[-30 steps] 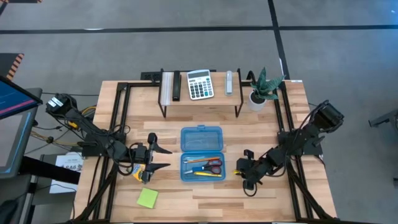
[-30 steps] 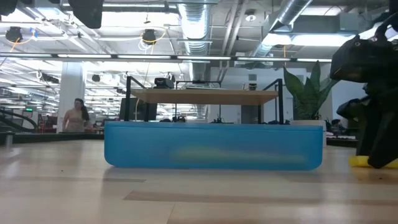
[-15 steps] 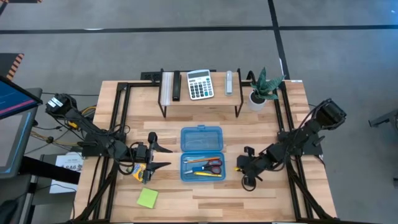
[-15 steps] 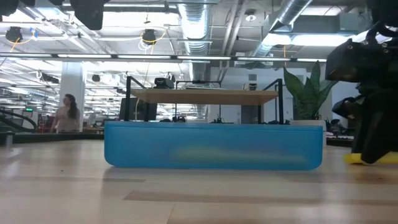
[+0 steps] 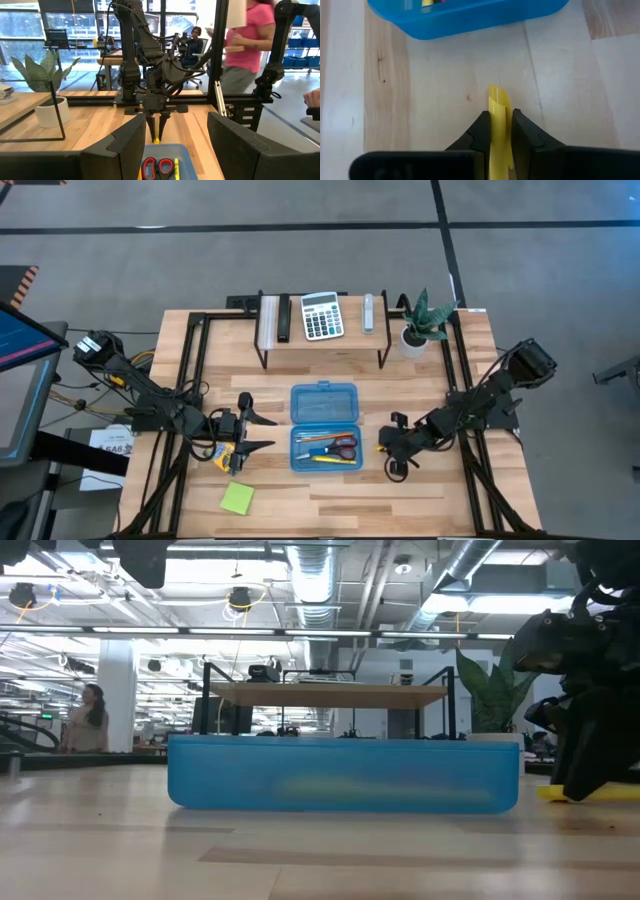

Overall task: Pack school essentials
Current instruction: Put the yellow pen into the blue supply box

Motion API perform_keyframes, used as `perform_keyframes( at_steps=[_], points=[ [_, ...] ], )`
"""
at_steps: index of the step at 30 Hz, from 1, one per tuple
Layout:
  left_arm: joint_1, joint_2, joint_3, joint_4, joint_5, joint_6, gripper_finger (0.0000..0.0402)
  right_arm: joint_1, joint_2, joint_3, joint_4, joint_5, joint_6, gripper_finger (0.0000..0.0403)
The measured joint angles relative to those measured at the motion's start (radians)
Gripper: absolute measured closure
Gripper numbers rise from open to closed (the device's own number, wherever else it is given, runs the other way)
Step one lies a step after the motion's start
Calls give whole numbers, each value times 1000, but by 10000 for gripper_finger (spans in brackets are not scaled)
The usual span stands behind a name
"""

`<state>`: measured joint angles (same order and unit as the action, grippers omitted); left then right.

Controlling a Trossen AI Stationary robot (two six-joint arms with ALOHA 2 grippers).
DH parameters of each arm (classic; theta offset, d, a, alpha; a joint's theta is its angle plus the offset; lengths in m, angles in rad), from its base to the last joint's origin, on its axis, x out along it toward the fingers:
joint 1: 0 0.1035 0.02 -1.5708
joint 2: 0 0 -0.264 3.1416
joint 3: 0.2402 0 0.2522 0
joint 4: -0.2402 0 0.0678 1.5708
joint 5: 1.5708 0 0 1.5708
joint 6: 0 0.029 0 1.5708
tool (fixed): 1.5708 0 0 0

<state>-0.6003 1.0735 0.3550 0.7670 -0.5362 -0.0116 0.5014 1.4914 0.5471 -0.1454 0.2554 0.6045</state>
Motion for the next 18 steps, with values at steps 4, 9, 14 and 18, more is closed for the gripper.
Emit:
perform_keyframes(
  at_steps=[4, 9, 14, 18],
  points=[
    [0, 0, 0, 0, 0, 0, 201, -6, 2, 35, -46, 12, -13, 340],
    [0, 0, 0, 0, -1, 0, 201, -22, 2, 98, -118, 20, -38, 340],
    [0, 0, 0, -1, -1, 0, 201, -44, 2, 147, -159, 13, -88, 340],
    [0, 0, 0, -1, -1, 0, 201, -64, 1, 189, -183, 12, -128, 340]
  ],
)
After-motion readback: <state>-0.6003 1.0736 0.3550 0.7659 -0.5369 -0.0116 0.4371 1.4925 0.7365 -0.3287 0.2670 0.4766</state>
